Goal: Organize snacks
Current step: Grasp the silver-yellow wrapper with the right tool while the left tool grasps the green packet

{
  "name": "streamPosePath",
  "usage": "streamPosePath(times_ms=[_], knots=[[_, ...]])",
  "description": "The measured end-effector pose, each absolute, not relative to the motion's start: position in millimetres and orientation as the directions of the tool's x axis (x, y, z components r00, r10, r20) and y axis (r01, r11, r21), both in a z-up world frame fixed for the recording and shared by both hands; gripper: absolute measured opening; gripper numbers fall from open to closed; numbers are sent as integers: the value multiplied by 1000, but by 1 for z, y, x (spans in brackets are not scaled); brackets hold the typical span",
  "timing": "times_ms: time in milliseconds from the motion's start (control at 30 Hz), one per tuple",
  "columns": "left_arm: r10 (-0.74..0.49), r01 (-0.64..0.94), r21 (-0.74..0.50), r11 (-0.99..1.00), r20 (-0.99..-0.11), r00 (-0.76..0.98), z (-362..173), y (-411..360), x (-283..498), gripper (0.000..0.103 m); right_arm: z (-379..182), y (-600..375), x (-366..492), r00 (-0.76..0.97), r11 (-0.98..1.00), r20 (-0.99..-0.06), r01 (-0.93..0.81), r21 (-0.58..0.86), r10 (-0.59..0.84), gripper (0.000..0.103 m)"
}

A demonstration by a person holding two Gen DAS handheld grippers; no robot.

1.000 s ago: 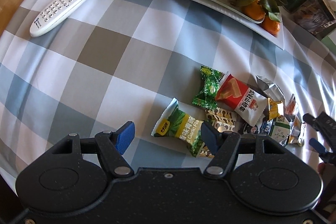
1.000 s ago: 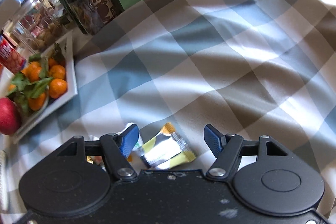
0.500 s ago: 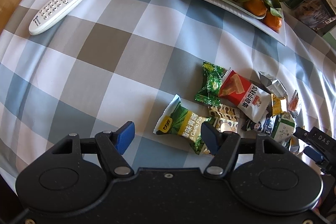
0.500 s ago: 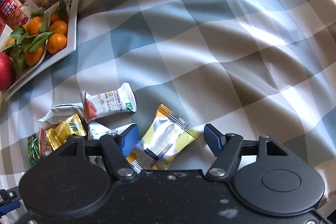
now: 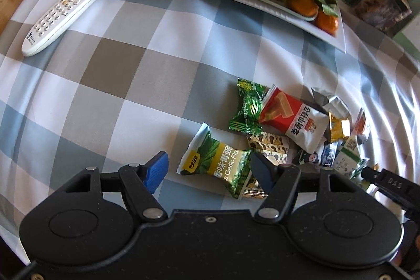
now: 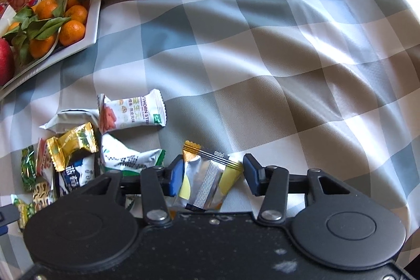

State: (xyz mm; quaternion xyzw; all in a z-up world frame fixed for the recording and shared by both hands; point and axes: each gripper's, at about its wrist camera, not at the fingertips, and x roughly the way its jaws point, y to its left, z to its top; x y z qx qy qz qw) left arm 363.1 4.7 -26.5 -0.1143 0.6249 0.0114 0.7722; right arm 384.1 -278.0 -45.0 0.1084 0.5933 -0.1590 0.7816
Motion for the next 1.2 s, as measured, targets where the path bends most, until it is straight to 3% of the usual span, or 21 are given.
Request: streamPosePath(times_ms=[300,600,767,1033,1200], knots=[[-86,-113,-113,987,-972,217,-38,-4,364,70,-38,-287,378,236,922,-970,385,40,-56,48],[-118,-109,-144,984,-970,211,-45,-5,365,65,-36,-280,369,214,930,-976,348,114,40,48],[-169,-123,-201,972,-959,229,-41,1,361,53,-35,-277,364,216,936,-976,336,108,35,48],[-162,-131,-197,972,-957,242,-30,6,355,43,-34,-279,366,219,933,-975,340,116,41,48],[-129,-98,-152,983,-969,210,-28,8,351,42,-32,-280,365,217,933,-975,338,122,49,48]])
